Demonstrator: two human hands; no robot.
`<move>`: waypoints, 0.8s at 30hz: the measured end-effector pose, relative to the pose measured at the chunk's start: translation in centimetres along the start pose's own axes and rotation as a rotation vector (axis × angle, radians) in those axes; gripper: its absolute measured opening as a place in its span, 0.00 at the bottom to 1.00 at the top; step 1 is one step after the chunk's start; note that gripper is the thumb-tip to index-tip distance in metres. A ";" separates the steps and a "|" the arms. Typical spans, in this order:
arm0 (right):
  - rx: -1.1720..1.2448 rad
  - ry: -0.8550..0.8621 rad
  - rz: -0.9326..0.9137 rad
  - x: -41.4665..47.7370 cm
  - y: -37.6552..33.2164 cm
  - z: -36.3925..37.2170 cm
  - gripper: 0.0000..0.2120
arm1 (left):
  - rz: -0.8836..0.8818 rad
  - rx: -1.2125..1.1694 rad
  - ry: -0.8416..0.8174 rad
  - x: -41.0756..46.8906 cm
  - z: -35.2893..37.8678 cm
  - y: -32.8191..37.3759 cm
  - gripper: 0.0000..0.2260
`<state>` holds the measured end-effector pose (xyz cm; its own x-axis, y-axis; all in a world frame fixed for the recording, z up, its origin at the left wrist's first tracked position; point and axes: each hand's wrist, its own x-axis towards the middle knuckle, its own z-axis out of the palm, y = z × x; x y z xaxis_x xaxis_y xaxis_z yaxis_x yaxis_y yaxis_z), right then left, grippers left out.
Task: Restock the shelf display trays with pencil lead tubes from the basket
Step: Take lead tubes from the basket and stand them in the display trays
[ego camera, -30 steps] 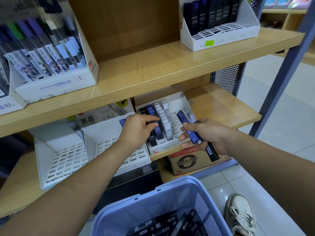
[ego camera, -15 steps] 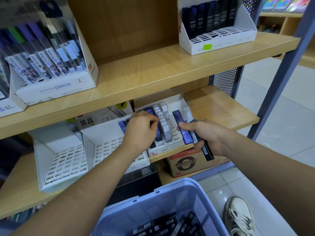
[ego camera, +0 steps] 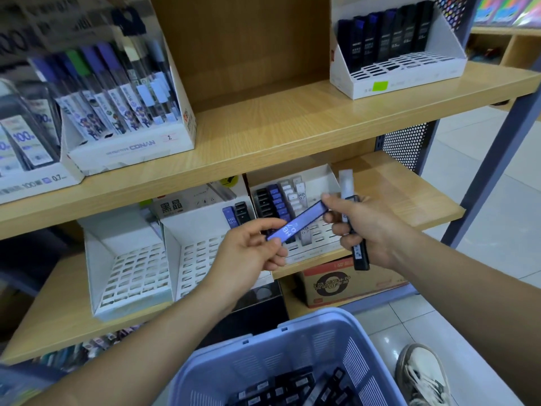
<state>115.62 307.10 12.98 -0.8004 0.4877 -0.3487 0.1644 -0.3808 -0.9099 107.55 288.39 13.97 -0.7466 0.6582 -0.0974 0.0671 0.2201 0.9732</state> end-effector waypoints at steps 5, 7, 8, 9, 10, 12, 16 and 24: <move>-0.309 -0.081 0.015 -0.8 0.0 -0.1 0.05 | 0.067 0.110 0.083 0.4 -2.0 -0.5 0.14; -0.380 -0.113 0.037 -1.1 0.1 0.2 0.06 | 0.094 0.158 0.083 0.6 -2.3 -0.7 0.14; -0.420 -0.138 0.056 -1.2 0.3 0.3 0.06 | 0.105 0.187 0.077 0.7 -2.4 -0.8 0.13; -0.456 -0.161 0.078 -1.3 0.5 0.5 0.06 | 0.118 0.223 0.074 0.7 -2.6 -0.8 0.12; -0.477 -0.171 0.100 -1.4 0.6 0.6 0.07 | 0.138 0.274 0.080 0.7 -2.6 -0.9 0.12; -0.435 -0.137 0.143 -1.3 0.7 0.7 0.08 | 0.188 0.392 0.125 0.8 -2.8 -0.9 0.12; -0.292 -0.029 0.172 -0.9 0.2 -0.1 0.06 | 0.279 0.517 0.198 1.2 -2.9 -0.4 0.10; -0.275 0.028 0.109 -0.4 0.3 -0.9 0.12 | 0.442 0.815 0.138 3.6 -0.8 0.2 0.11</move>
<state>116.49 307.47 12.68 -0.7539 0.4787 -0.4501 0.4015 -0.2067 -0.8923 104.40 290.23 14.02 -0.6114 0.7226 0.3226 0.7674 0.4417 0.4649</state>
